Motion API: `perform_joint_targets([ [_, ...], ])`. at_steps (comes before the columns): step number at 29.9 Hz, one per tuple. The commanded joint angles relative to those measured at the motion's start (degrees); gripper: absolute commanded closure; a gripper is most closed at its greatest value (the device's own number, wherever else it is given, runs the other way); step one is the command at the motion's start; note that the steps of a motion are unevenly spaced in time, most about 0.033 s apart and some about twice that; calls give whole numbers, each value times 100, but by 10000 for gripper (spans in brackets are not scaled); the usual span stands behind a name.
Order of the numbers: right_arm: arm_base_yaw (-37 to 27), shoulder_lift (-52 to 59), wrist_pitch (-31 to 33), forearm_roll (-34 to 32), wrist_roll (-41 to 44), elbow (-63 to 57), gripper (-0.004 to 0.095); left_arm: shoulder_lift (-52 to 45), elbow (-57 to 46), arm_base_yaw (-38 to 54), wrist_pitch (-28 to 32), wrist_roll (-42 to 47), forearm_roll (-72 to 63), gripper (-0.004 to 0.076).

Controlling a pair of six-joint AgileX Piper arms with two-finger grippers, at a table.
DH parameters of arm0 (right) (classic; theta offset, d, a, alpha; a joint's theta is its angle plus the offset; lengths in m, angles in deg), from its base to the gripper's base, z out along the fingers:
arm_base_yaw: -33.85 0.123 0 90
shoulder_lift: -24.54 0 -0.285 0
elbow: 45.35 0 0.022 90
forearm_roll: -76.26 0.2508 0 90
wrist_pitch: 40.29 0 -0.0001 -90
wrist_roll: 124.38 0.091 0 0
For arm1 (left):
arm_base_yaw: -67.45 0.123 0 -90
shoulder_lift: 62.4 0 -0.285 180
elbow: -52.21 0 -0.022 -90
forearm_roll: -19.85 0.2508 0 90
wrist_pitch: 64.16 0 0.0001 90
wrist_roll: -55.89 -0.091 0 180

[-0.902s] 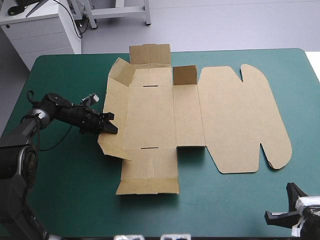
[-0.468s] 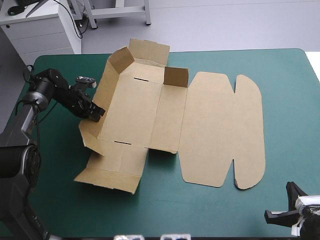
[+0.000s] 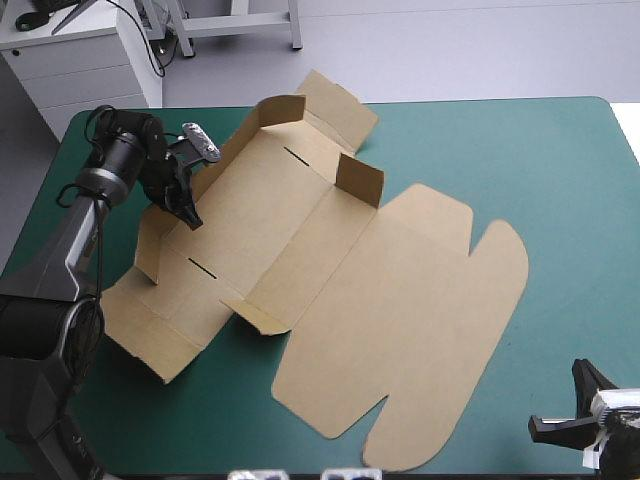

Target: Fold the box

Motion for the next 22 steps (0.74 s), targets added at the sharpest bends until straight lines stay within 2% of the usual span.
perform_joint_targets([
  [1,13,-60,-460,-24,8,123,927,-350,203,-414,618,-205,448,731],
  [7,13,-60,-460,-24,24,123,927,-350,203,-1053,1938,-250,1419,731],
  [12,13,-60,-460,-24,24,123,927,-350,203,-1492,2687,-250,2186,731],
  [18,13,-60,-460,-24,24,123,927,-350,203,-1990,3033,-156,2807,731],
  [22,13,-60,-460,-24,24,123,927,-350,203,-2393,3033,457,3620,731],
])
